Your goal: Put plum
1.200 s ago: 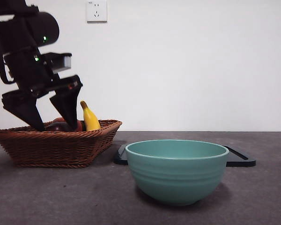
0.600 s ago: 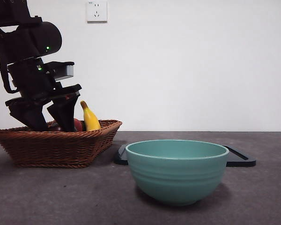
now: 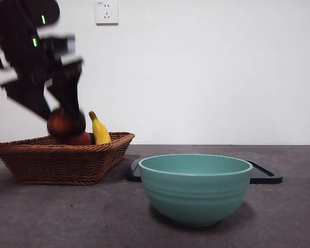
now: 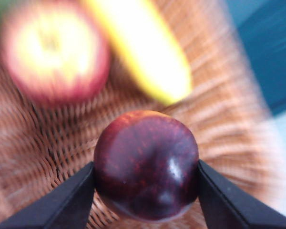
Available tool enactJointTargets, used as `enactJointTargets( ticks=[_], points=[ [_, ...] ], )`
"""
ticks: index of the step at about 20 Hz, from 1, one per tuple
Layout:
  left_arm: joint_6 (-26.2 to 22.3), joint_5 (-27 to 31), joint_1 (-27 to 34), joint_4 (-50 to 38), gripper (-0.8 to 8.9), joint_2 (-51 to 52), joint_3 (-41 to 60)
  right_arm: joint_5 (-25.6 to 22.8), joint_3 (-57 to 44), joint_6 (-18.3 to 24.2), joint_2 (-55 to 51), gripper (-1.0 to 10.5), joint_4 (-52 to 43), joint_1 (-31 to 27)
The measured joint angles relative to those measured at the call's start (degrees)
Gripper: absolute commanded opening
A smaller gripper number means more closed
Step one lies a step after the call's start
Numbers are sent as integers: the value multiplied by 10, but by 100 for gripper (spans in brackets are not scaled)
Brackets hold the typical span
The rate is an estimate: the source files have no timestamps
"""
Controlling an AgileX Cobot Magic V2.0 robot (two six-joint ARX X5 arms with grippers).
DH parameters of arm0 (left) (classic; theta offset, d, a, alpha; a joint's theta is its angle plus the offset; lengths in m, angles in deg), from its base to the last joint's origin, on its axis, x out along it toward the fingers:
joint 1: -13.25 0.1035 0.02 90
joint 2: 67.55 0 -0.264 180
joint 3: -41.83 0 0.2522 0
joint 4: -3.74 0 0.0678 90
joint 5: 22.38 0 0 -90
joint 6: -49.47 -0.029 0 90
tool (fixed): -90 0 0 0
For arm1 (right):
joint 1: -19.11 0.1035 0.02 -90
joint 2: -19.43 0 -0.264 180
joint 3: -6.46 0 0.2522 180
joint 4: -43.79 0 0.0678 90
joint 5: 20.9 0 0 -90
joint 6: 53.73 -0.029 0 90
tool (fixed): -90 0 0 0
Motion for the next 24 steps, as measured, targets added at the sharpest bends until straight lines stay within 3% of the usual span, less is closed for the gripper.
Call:
enactJointTargets(
  ticks=[6,9,16,24],
  points=[
    [11,-90,-68,48,240,148,0,0,0,0,0,388,0,0],
    [12,-101,-135,59,239,180,0,0,0,0,0,388,0,0],
    [13,-101,-275,54,239,108,0,0,0,0,0,388,0,0],
    [10,-48,-332,-16,239,-35,0,0,0,0,0,388,1,0]
  ],
)
